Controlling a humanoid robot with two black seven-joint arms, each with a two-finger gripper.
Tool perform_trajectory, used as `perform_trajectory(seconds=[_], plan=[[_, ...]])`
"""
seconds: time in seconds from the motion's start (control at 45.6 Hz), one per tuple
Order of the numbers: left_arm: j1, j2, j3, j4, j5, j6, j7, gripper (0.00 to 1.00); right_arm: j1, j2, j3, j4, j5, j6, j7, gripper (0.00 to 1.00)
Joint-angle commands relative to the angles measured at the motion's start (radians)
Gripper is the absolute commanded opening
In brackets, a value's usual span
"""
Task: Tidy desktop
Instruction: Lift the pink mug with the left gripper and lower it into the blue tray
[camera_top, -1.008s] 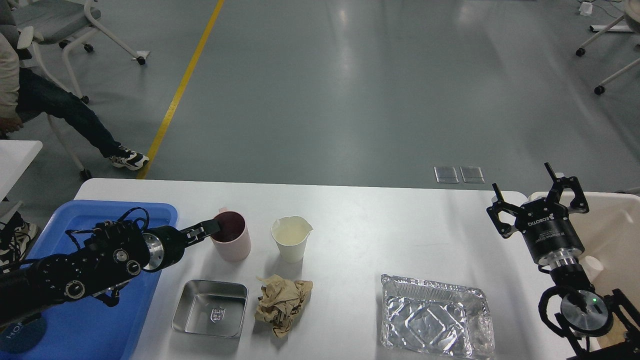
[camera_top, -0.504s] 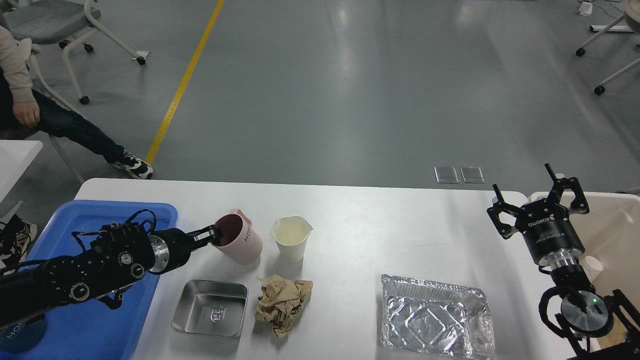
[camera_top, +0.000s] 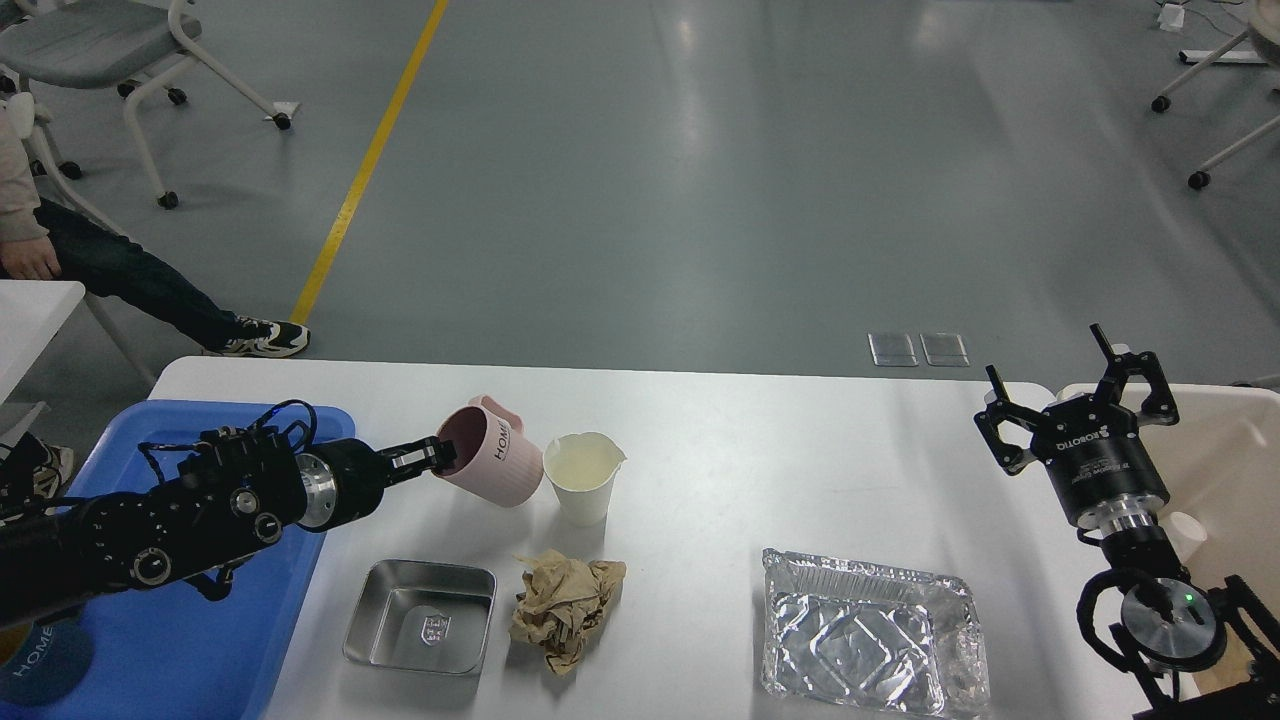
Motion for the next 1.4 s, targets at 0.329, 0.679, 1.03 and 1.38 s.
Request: perform_trajectory(seconds=[0.329,0.679,1.03,1.38], plan=[[-0.086,0.369,-0.001,-0.210,-0.002,-0.016,0.017,0.01,0.008,0.001,0.000,0.000,0.000,-0.005,0.000,1.00],[-0.084,0.722,-0.003,-0.342,0.012,-0.059,0.002,0.02,0.012,0.008,-0.001,0.000,0.000,-0.005,-0.002,1.00],[-0.083,0.946,-0.008,-0.520,0.035,-0.103,-0.005,0.03,0.014,0.006,-0.001,0.003,0.000,-0.006,-0.002,1.00],[0.118,0.927,-0.003,-0.517,0.095,-0.017,0.002,0.04,0.014,0.006,-0.003,0.008,0.000,-0.019,-0.002,1.00]])
